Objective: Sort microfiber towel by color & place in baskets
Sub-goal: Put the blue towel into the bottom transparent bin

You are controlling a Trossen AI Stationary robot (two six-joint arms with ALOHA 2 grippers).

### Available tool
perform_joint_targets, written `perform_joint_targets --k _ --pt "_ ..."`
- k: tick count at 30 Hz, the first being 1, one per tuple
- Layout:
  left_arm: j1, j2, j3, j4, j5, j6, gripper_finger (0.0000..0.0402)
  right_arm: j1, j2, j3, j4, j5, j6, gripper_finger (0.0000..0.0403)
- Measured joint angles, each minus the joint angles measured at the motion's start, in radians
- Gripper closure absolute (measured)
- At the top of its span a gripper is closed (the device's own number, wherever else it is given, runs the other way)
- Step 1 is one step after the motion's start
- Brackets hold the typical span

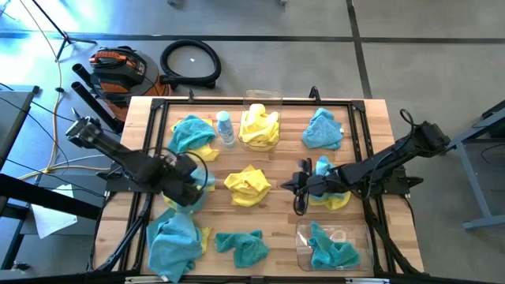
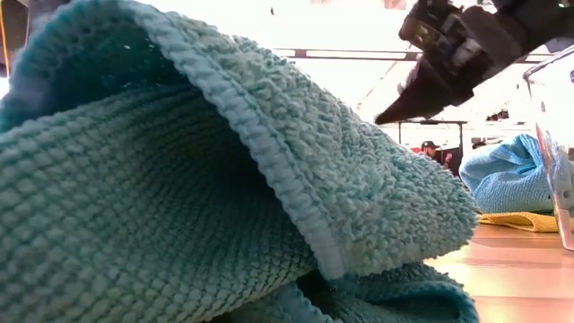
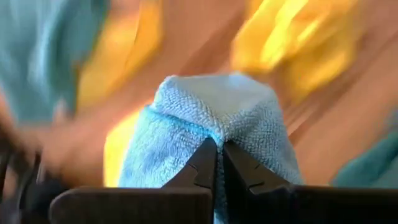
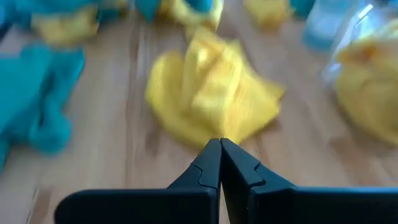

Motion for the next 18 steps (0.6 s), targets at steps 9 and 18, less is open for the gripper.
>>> perform_joint_targets --k 9,18 --pt "0.042 0.003 0.151 0.305 -0.159 0.363 0.0401 -0.017 -0.031 0.049 0.235 0.016 -0.231 0.0316" --pt "0.149 0.114 0.15 0.656 -0.072 0.611 0.0401 0.01 -0.037 0.247 0.204 0.014 -0.527 0.0185"
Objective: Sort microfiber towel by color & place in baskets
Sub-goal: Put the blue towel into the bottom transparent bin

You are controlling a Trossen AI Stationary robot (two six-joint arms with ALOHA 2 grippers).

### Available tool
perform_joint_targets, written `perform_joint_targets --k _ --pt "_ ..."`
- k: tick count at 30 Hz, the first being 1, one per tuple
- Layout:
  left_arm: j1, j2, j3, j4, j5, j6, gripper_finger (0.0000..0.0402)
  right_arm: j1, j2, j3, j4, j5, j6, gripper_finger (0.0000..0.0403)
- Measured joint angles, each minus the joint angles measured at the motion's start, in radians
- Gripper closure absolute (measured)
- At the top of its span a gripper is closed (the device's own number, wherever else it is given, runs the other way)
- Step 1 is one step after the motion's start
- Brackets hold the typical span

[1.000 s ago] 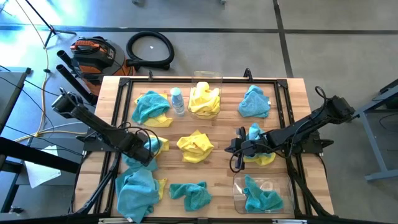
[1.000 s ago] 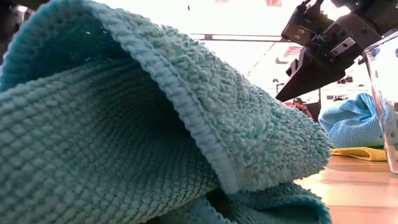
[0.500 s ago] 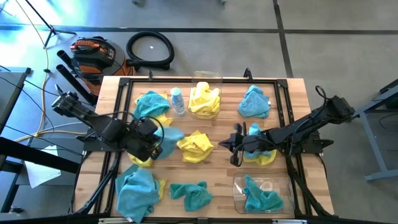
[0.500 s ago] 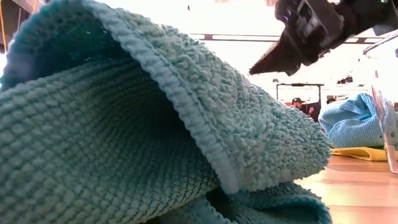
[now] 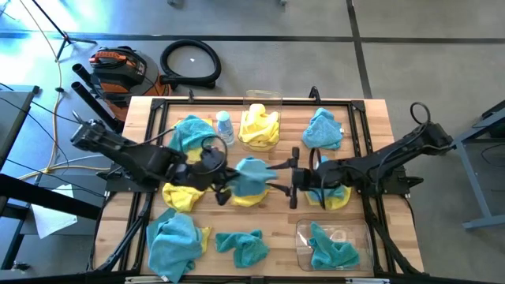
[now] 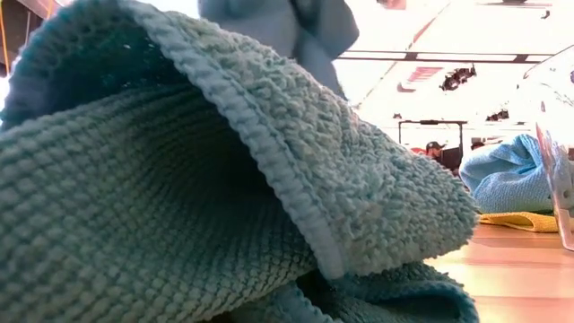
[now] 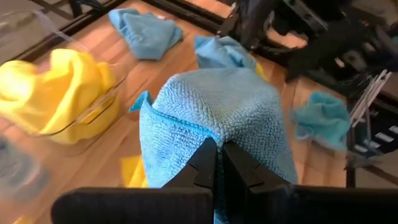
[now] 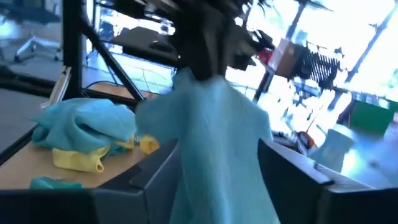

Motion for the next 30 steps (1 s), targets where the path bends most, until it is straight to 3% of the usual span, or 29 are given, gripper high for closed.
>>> perform_joint_targets --k 6,10,17,22,26,30 --pt "0.087 0.081 0.006 0.174 0.154 0.075 0.0401 0.017 0.0 0.031 -0.024 -0.026 -0.06 0.0167" --pt "0.122 0.148 0.086 0.224 0.241 0.148 0.0401 0.011 0.004 0.031 -0.061 -0.024 -0.056 0.0166" --pt "0.125 0.23 0.236 0.19 0.276 0.249 0.0401 0.011 0.011 0.032 -0.103 0.015 -0.006 0.0166" --pt "0.12 0.245 0.266 0.19 0.276 0.285 0.0402 0.011 0.011 0.032 -0.107 0.022 -0.003 0.0168" --pt "0.12 0.243 0.268 0.21 0.276 0.328 0.0401 0.011 0.011 0.032 -0.132 0.048 0.009 0.0197" --pt "0.12 0.243 0.268 0.207 0.276 0.351 0.0396 0.011 0.011 0.032 -0.153 0.053 0.033 0.026"
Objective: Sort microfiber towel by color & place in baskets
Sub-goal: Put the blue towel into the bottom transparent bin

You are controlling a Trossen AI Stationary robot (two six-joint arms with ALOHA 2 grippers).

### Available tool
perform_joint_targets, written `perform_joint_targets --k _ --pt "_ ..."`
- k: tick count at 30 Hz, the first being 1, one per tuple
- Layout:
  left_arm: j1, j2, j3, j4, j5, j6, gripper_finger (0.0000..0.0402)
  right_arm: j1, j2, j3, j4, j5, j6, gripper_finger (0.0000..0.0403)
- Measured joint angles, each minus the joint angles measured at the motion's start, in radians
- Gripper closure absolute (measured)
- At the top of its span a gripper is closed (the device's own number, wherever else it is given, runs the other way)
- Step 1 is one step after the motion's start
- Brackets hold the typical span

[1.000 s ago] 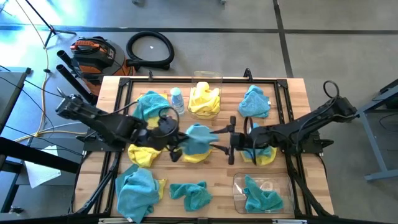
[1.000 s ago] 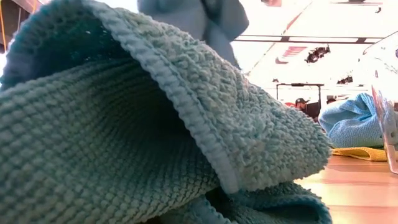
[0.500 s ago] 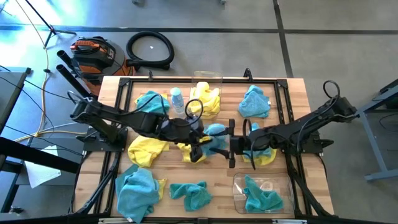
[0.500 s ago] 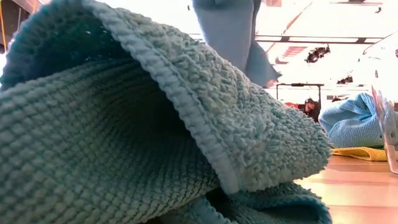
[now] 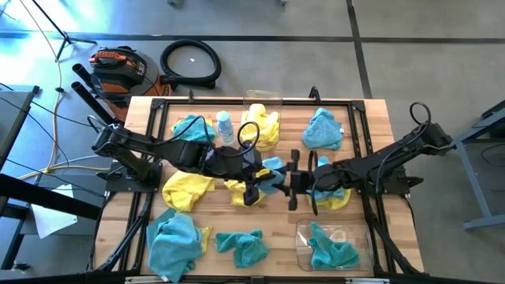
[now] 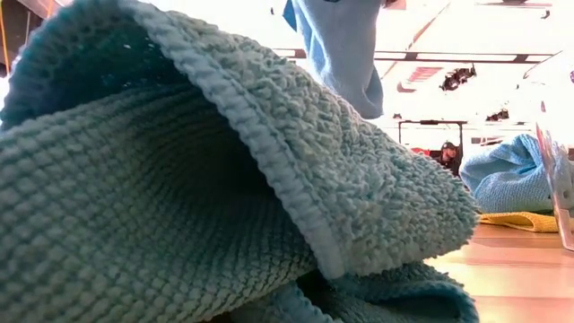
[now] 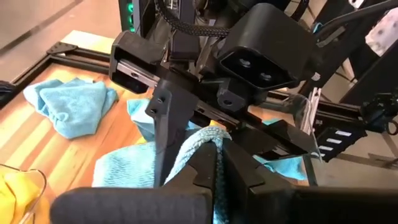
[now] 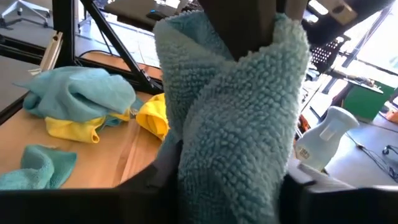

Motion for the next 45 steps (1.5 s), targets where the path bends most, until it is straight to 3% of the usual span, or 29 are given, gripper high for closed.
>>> perform_joint_targets --k 7,9,13,17,22,27,36,40,45 --pt "0.002 -0.003 0.002 -0.001 0.0 0.024 0.0337 0.0 0.002 -0.002 -0.095 0.001 0.061 0.0378" --pt "0.002 -0.003 0.002 -0.03 -0.006 0.025 0.0318 0.001 0.001 -0.002 -0.129 0.001 0.096 0.0392" --pt "0.009 -0.01 0.002 -0.169 -0.028 -0.018 0.0296 0.022 -0.02 0.0 -0.232 0.0 0.264 0.0379" --pt "0.009 -0.01 -0.001 -0.301 -0.091 -0.064 0.0295 0.077 -0.054 0.064 -0.502 0.002 0.514 0.038" --pt "0.007 -0.01 -0.07 -0.272 -0.11 -0.072 0.0298 0.217 -0.06 0.212 -0.949 0.072 0.832 0.0396" --pt "0.017 -0.011 -0.156 -0.254 -0.149 -0.097 0.0298 0.406 -0.059 0.339 -1.231 0.104 1.179 0.0398" --pt "0.045 -0.053 -0.347 -0.129 -0.145 -0.169 0.0299 0.699 -0.022 0.344 -1.299 0.139 1.593 0.0399" --pt "0.036 -0.078 -0.405 -0.068 -0.145 -0.212 0.0299 0.737 0.059 0.342 -1.356 0.136 1.663 0.0399" --pt "0.014 -0.079 -0.448 0.029 -0.142 -0.221 0.0299 0.717 0.165 0.341 -1.312 0.086 1.638 0.0398"
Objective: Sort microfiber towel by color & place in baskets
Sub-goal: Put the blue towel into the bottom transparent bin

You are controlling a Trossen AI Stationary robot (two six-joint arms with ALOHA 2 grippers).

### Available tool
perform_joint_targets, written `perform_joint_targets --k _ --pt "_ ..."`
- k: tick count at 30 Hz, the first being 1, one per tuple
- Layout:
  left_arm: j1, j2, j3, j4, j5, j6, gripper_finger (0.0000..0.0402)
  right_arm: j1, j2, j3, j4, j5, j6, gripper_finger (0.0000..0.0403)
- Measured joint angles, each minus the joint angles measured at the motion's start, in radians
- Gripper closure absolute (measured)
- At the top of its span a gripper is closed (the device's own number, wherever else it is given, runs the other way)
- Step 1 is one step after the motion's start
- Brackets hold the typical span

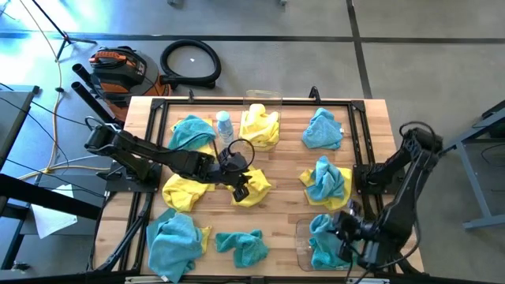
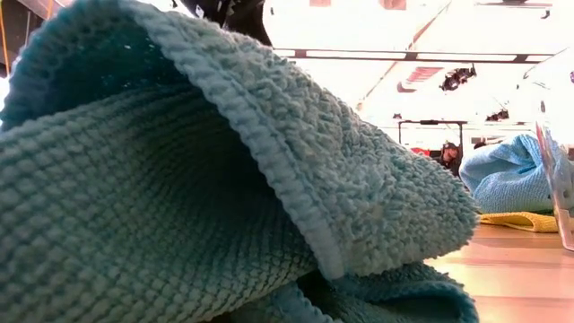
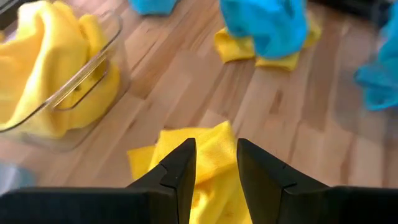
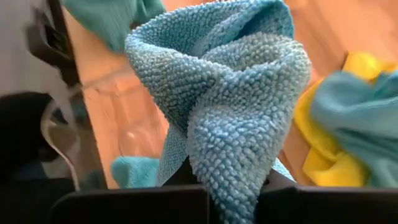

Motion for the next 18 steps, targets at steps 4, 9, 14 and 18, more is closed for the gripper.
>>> perform_joint_targets --k 4,9,14,18 --pt "-0.014 0.0 -0.005 0.005 0.0 -0.015 0.0299 -0.02 0.077 0.0 0.026 -0.072 -0.023 0.0399" --pt "-0.03 0.0 -0.005 0.027 -0.004 -0.018 0.0299 -0.048 0.155 0.0 0.107 -0.155 -0.032 0.04" --pt "-0.045 0.0 -0.005 0.026 0.005 -0.043 0.0299 -0.077 0.207 0.0 0.179 -0.221 -0.013 0.0399" --pt "-0.069 0.0 -0.005 0.026 0.005 -0.062 0.0299 -0.101 0.233 0.0 0.213 -0.273 0.07 0.0391"
